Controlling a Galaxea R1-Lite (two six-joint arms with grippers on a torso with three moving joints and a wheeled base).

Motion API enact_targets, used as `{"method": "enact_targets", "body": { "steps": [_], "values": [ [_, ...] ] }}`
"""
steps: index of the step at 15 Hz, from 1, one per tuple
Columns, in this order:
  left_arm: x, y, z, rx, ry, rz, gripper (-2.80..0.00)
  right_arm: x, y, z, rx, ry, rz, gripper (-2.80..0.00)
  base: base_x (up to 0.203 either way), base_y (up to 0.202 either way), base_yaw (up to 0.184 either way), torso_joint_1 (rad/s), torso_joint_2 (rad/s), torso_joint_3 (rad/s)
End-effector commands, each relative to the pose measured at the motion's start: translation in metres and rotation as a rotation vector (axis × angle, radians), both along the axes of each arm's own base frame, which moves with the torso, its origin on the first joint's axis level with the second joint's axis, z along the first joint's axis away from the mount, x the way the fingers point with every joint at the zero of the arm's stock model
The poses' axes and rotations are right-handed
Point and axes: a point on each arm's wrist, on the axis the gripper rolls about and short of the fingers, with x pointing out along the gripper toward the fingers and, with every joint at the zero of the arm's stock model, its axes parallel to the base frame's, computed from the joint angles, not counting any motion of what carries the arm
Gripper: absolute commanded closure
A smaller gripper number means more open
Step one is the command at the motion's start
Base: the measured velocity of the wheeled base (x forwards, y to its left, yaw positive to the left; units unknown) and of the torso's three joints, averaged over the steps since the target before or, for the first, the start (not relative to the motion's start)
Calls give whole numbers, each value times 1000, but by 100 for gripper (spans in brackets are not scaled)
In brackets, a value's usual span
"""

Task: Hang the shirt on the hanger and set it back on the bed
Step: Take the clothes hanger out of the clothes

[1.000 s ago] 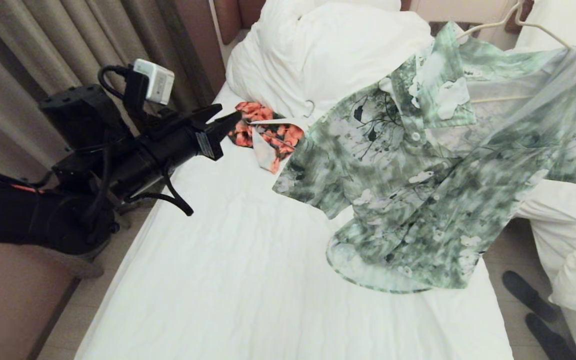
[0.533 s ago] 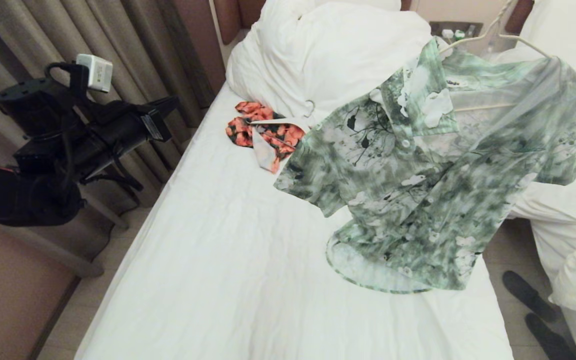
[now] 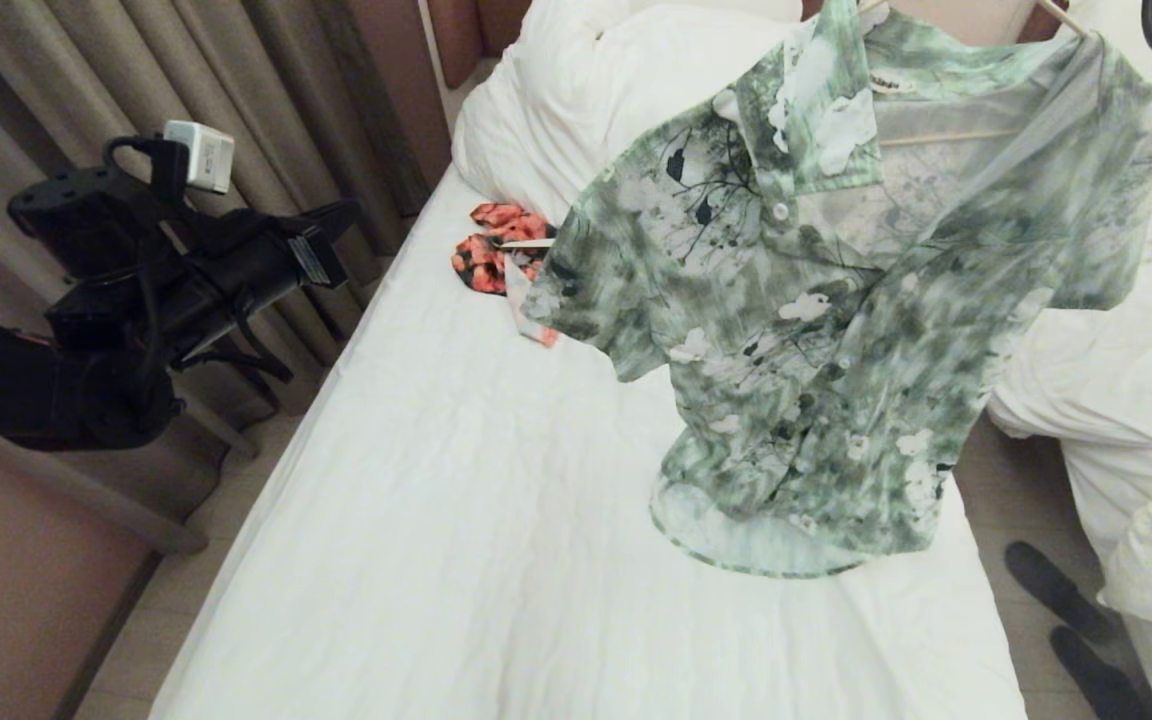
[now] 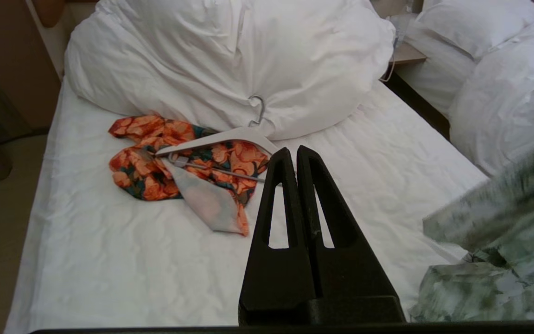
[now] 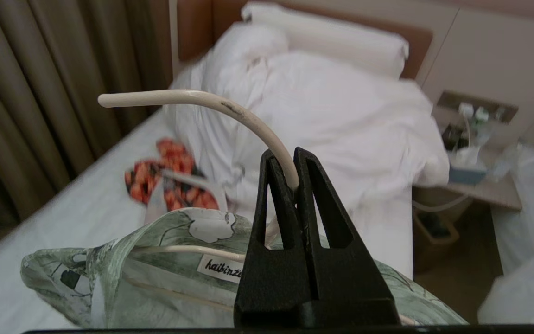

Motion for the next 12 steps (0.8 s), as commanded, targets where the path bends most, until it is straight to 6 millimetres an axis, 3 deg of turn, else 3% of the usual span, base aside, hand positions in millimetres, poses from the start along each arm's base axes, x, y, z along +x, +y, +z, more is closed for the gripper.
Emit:
{"method": "enact_targets", "body": {
  "steps": [1, 12],
  "values": [
    [-1, -3, 1, 0, -7, -10, 0, 1, 3, 2, 8, -27, 6, 0, 0, 0, 0, 0, 0, 0],
    [-2, -5, -1, 0, -2, -17, 0, -4, 6, 8, -13, -94, 3, 0, 0, 0, 0, 0, 0, 0]
  ]
}}
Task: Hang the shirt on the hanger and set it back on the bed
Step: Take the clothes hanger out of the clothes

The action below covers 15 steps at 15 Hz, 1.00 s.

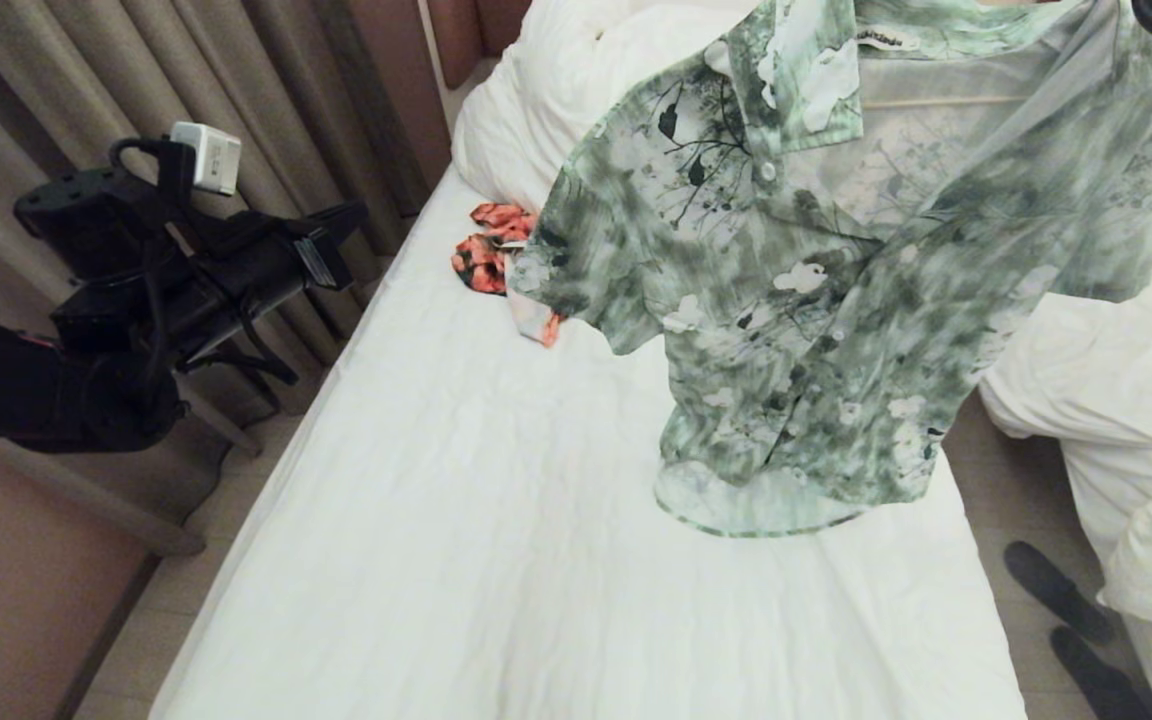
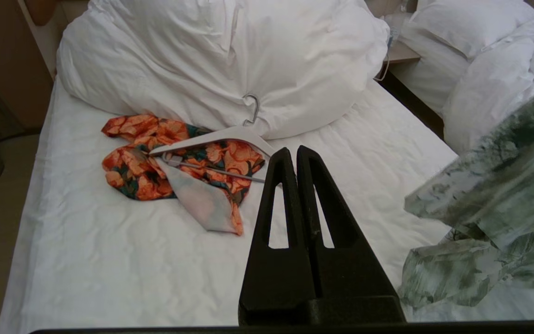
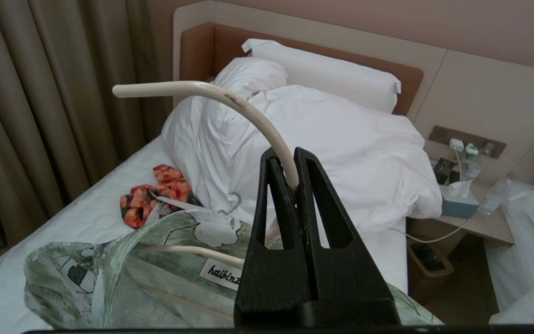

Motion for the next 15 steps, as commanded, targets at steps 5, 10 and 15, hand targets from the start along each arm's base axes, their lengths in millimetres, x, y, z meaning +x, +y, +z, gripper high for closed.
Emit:
{"method": "enact_targets", "body": {
  "steps": [5, 10, 15],
  "values": [
    [-1, -1, 1, -2, -6, -6, 0, -1, 0, 0, -15, -6, -8, 0, 0, 0, 0, 0, 0, 0],
    [-26, -41, 33, -114, -49, -31, 0, 13, 6, -10, -4, 43, 0, 0, 0, 0, 0, 0, 0, 0],
    [-82, -95, 49, -139, 8, -150, 0, 35, 16, -26, 47, 121, 12, 0, 0, 0, 0, 0, 0, 0]
  ]
}}
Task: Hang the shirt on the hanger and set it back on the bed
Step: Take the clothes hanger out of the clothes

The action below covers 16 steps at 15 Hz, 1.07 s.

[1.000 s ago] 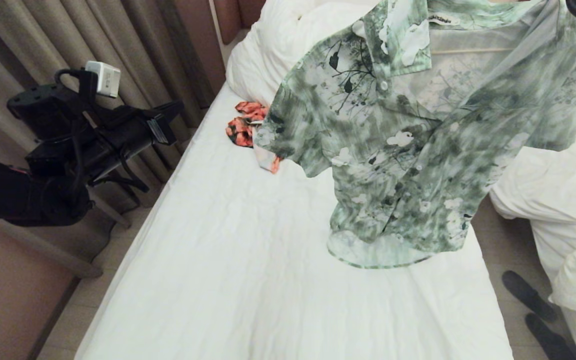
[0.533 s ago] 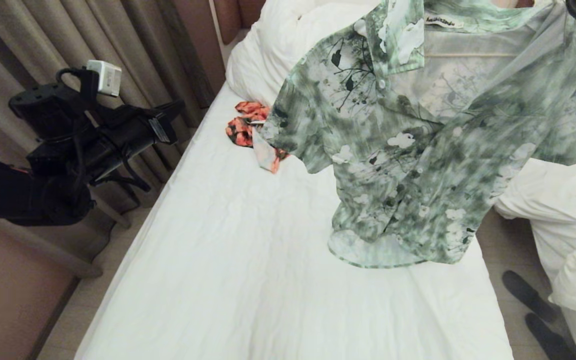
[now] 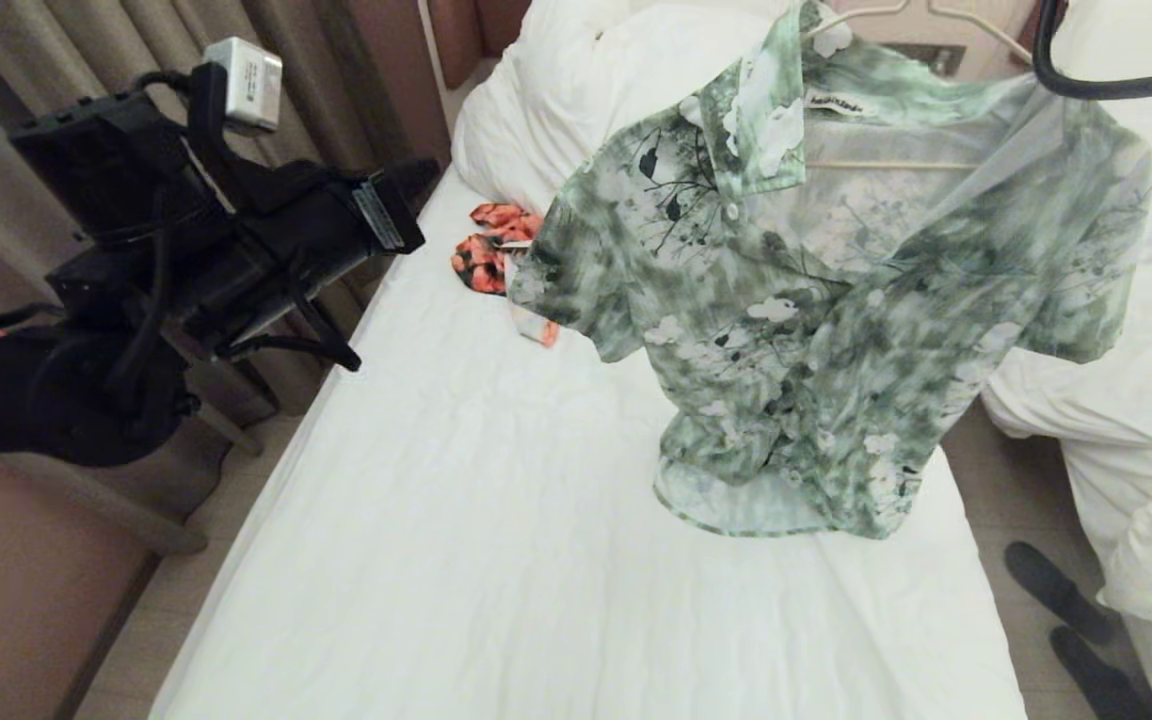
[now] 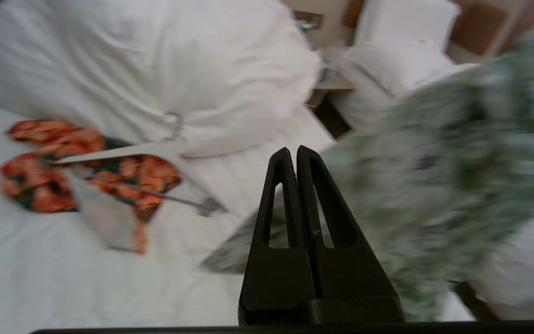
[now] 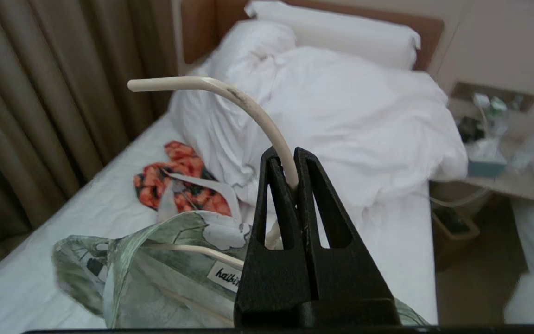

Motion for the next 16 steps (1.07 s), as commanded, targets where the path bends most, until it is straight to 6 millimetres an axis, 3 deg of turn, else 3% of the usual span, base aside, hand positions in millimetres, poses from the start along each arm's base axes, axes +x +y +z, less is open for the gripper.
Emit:
{"method": "enact_targets", "body": {
  "steps": [1, 5, 10, 15, 16],
  "values": [
    [-27, -19, 9, -11, -26, -76, 0, 13, 8, -10, -4, 34, -18, 0, 0, 0, 0, 0, 0, 0],
    [-43, -69, -16, 107, -18, -80, 0, 18, 18, -17, -3, 59, -17, 0, 0, 0, 0, 0, 0, 0],
    [-36, -106, -46, 171, -40, -24, 0, 14, 25, -20, 20, 113, 5, 0, 0, 0, 0, 0, 0, 0],
    [-60, -145, -66, 224, -43, -21, 0, 15, 27, -22, 27, 121, 12, 0, 0, 0, 0, 0, 0, 0],
    [-62, -146, -66, 226, -50, -23, -280, 15, 27, -22, 26, 122, 12, 0, 0, 0, 0, 0, 0, 0]
  ]
}}
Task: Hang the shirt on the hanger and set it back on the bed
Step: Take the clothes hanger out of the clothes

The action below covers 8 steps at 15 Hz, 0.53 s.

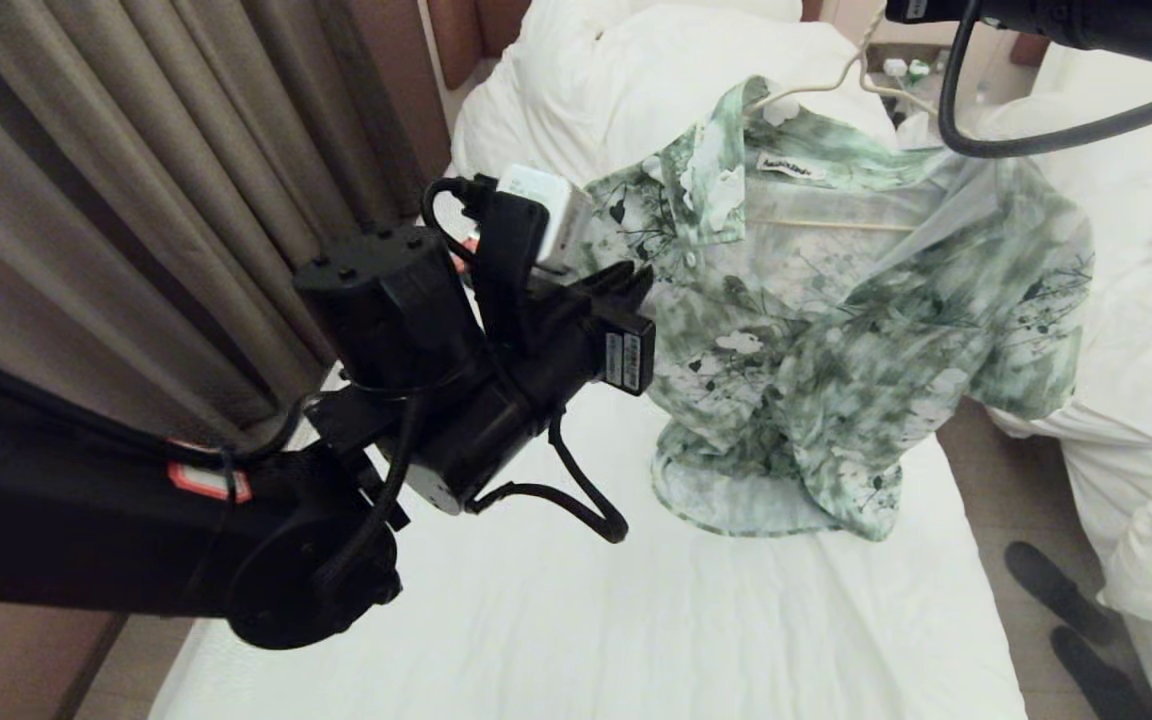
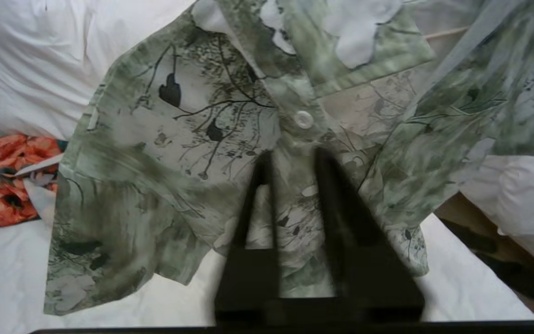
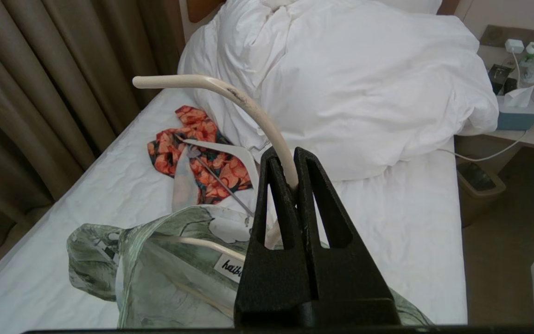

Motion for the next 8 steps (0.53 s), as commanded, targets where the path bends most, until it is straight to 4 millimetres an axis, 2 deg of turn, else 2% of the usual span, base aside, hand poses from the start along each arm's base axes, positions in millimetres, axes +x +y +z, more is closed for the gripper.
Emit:
{"method": "enact_targets", "body": {
  "steps": [1, 4, 8],
  "values": [
    [-5, -9, -6, 5, 1, -19, -280, 1, 1, -1, -2, 1, -1, 0, 0, 0, 0, 0, 0, 0],
    [-17, -25, -9, -11, 6, 7, -280, 0, 4, -1, -2, 3, 10, 0, 0, 0, 0, 0, 0, 0],
    [-4, -38, -18, 5, -38, 112, -280, -7, 11, 1, 4, 0, 28, 0, 0, 0, 0, 0, 0, 0]
  ]
}}
